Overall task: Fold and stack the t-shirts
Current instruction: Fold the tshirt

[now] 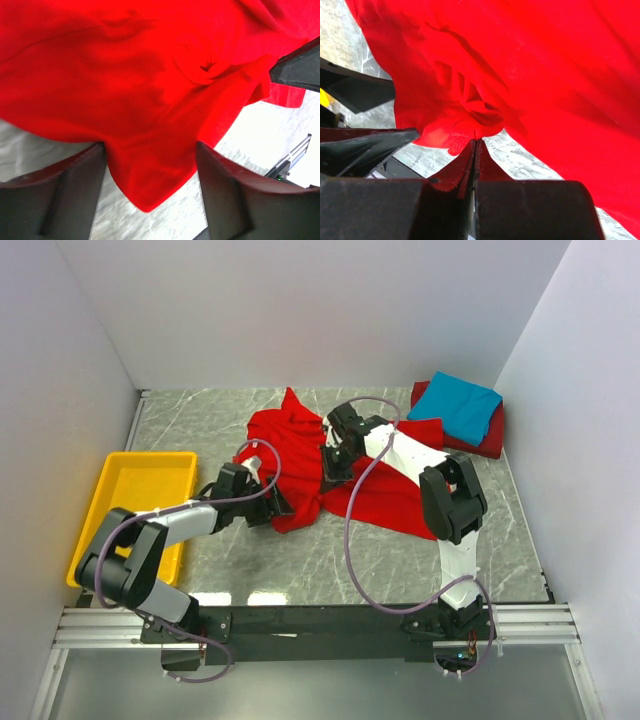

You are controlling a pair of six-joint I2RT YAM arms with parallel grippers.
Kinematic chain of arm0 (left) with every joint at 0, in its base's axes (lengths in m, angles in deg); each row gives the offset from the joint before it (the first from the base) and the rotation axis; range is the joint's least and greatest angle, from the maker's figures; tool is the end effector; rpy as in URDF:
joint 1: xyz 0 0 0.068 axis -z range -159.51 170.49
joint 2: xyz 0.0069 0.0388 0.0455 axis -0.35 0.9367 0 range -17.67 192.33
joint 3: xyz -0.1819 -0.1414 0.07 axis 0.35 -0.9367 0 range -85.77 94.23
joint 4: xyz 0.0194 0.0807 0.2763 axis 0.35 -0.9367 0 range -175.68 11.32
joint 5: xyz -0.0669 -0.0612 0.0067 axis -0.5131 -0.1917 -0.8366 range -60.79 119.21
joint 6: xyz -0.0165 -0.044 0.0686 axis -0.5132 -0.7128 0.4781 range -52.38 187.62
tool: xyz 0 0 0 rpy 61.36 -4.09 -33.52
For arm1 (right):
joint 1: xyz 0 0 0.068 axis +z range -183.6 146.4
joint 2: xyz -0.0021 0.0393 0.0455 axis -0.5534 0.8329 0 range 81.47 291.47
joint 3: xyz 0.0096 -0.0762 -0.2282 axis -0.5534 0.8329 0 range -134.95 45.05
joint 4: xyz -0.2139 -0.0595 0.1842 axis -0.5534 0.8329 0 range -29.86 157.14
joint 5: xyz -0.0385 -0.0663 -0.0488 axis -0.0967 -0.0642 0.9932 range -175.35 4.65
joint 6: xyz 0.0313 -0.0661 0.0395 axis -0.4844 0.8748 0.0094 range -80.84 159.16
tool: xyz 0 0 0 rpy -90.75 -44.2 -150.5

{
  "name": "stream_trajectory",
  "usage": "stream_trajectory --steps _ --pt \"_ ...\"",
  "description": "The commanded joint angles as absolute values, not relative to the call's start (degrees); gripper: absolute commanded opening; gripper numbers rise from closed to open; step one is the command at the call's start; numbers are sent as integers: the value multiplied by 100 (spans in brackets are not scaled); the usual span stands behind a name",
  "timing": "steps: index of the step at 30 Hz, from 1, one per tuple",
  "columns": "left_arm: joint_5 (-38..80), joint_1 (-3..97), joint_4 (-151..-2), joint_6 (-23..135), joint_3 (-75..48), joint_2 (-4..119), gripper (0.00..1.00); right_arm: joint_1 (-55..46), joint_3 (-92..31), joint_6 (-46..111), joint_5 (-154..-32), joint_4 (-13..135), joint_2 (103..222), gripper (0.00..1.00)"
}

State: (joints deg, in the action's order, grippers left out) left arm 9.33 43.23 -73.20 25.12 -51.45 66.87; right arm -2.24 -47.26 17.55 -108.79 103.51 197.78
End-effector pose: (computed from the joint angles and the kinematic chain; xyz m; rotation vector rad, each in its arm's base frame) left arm 0.2859 -0.1466 0.0711 -0.2486 2.4911 -0.9298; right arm 0.3699 0.2593 0.1341 -0.3623 2.8458 0.7882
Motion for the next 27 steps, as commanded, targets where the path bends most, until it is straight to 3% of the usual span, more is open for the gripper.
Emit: stream_trajectory --steps 1,10,27 --pt "864 4457 -7357 2473 -4799 6890 72 -292 -4872 1745 -10960 10277 19670 0" --pt "1673 4448 -7850 2394 -3746 7145 65 -345 -4899 1762 -10943 10356 19713 0" --pt "1498 3833 -8474 2341 -2049 8191 64 -521 -4952 1763 -10811 10382 19942 0"
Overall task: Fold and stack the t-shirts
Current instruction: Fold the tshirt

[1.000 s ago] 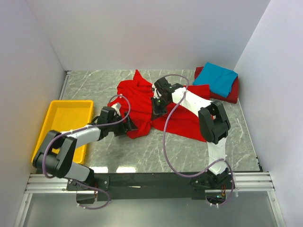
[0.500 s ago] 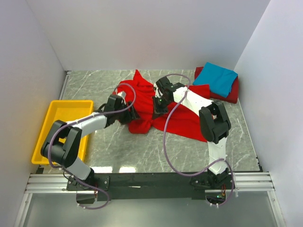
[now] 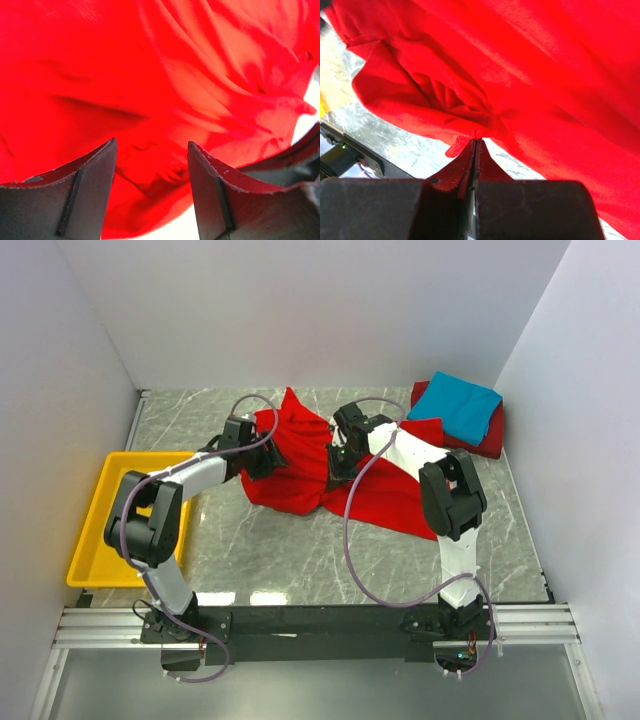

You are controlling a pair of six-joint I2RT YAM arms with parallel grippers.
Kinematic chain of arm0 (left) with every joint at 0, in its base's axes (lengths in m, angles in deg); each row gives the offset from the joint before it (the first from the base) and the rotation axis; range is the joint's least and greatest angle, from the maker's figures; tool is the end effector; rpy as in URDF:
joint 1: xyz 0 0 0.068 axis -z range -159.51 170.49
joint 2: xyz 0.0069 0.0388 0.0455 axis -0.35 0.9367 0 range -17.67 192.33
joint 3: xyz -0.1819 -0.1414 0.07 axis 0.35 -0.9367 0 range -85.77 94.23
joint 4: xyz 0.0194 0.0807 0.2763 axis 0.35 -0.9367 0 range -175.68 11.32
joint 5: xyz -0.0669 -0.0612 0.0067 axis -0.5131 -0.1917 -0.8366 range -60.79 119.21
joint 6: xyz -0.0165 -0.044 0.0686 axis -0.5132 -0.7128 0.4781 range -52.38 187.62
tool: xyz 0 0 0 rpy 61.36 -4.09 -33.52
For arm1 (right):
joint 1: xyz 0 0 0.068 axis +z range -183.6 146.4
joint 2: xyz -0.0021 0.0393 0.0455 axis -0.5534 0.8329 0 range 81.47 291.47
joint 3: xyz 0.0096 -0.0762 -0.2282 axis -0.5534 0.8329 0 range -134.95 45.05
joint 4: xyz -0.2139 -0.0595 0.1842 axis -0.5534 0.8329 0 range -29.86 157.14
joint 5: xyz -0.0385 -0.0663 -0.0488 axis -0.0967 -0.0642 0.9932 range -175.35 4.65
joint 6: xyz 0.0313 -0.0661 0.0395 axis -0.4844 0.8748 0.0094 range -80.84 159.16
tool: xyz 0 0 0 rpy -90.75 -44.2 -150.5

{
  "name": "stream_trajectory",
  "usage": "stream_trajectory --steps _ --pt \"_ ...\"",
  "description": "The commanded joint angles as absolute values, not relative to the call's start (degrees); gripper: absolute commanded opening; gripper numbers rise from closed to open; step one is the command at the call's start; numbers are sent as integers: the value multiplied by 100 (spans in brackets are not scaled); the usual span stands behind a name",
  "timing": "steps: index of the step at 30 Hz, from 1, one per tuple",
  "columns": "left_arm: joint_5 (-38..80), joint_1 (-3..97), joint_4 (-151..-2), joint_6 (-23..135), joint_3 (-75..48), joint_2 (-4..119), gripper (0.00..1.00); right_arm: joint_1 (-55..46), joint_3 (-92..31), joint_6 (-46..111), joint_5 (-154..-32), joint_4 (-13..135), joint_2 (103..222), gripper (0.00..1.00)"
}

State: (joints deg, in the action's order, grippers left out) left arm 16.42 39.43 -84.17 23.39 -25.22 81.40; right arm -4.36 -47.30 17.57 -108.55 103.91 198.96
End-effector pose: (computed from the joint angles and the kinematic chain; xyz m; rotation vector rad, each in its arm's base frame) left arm 0.3845 -0.1489 0.1172 -0.4236 2.4225 -0.7807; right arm 0.3790 0.2450 0.1250 -0.3027 2.8715 0.7657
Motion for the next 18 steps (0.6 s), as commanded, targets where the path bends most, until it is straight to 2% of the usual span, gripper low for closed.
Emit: stream_trajectory --steps 1,5,13,18 --pt "1506 3868 -8605 2402 -1977 8183 64 -521 -4943 1762 -10829 10382 19933 0" --pt "1542 3930 -8992 2595 -2064 7850 65 -547 -4916 1771 -10864 10364 19942 0" --pt "1577 4017 -9046 2473 -3680 6322 65 -565 -4899 1745 -10881 10356 19995 0" --pt "1296 4158 -8501 2403 -4411 5968 64 -600 -5030 1640 -11057 10356 20153 0"
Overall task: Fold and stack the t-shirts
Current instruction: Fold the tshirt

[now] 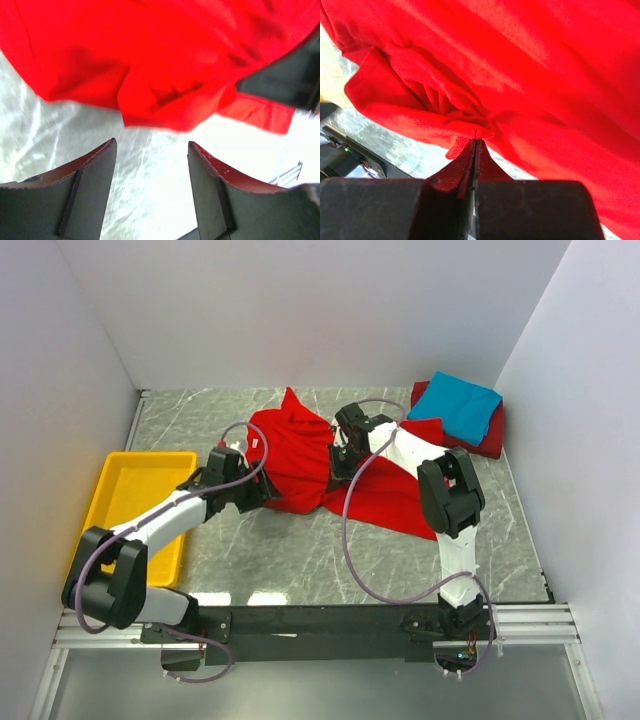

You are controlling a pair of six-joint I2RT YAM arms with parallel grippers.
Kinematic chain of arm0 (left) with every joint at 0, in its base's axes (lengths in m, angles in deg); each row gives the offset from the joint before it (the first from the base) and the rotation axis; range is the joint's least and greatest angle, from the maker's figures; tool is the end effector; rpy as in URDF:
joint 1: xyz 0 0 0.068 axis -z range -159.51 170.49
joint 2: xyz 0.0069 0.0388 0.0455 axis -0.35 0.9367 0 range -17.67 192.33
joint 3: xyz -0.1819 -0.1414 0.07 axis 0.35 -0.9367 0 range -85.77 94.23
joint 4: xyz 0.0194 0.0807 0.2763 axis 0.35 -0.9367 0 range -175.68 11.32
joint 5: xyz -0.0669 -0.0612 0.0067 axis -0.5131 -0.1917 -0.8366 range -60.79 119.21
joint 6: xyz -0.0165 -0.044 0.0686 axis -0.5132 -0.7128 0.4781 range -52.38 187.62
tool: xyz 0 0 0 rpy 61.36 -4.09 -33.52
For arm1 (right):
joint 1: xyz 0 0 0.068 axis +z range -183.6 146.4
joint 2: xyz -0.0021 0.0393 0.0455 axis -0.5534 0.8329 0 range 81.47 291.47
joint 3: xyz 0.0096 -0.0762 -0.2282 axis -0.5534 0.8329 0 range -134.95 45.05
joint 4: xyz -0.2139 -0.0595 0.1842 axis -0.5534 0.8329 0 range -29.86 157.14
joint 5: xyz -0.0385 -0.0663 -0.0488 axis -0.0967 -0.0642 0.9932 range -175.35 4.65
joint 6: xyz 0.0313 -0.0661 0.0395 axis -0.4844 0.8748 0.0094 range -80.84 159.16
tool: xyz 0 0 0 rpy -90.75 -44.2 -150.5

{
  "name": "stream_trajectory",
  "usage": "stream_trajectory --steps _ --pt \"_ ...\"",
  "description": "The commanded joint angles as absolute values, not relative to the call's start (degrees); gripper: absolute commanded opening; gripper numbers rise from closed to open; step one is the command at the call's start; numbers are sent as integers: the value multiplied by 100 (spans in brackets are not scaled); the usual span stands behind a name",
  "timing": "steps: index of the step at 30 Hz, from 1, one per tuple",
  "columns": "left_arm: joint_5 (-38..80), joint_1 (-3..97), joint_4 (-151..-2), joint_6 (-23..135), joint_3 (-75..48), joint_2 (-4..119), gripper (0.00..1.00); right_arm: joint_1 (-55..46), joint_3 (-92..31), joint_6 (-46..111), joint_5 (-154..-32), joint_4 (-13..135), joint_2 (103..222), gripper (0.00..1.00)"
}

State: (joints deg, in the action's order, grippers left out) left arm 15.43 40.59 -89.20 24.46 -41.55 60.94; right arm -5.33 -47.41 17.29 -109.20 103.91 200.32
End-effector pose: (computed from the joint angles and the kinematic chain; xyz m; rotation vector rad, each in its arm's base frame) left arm 0.3101 -0.1319 0.1326 -0.3731 2.4508 -0.7940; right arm 0.3831 0.2394 0.1157 -0.2696 2.8954 0.7714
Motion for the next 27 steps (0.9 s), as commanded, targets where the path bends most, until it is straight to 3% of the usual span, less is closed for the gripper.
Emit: stream_trajectory --steps 1,16,27 --pt "1156 4176 -8414 2411 -4455 5968 64 -591 -5048 1631 -11066 10356 20170 0" --pt "1752 4369 -7921 2587 -4069 7039 63 -609 -4952 1613 -11075 10312 20056 0" --pt "1427 4369 -7613 2367 -3427 7462 61 -618 -4890 1674 -11005 10321 20039 0"
